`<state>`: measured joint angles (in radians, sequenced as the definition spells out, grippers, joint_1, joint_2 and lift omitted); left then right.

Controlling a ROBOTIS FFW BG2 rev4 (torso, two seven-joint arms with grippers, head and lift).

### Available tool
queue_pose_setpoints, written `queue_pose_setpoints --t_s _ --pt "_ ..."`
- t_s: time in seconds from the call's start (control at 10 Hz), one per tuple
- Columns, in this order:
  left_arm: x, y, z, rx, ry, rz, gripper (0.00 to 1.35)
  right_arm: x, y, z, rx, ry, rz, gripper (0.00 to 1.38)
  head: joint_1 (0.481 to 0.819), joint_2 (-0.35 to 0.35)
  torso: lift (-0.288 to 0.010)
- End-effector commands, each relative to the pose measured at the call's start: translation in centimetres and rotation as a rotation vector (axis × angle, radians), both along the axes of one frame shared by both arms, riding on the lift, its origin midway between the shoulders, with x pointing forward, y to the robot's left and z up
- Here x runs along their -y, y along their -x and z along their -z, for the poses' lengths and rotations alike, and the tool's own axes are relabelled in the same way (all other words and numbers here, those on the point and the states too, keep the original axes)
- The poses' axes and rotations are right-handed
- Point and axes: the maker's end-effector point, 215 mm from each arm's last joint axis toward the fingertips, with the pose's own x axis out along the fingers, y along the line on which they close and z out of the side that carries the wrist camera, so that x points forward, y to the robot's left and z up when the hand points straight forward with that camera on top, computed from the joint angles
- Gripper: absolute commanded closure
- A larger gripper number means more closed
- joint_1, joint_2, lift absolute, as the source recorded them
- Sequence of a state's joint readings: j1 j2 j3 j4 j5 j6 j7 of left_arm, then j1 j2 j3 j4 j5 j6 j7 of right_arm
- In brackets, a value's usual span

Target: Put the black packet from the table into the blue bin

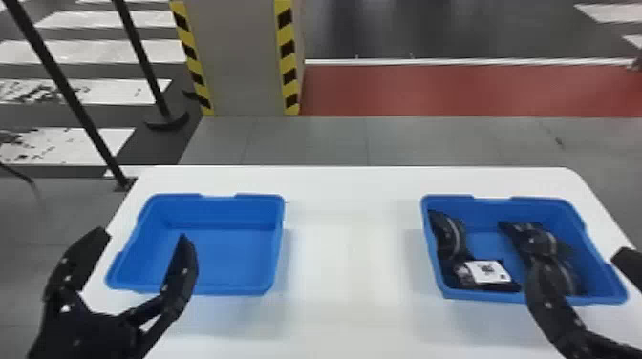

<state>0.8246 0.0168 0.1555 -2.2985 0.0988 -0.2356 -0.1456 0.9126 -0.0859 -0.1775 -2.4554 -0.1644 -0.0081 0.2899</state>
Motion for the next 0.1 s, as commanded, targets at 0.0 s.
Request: queue_pose_setpoints --t_s 0.0 --pt "0.00 0.00 -0.01 0.000 0.001 0.000 0.11 0.02 -0.05 -0.21 0.009 0.001 0.000 0.14 0.695 0.062 -0.110"
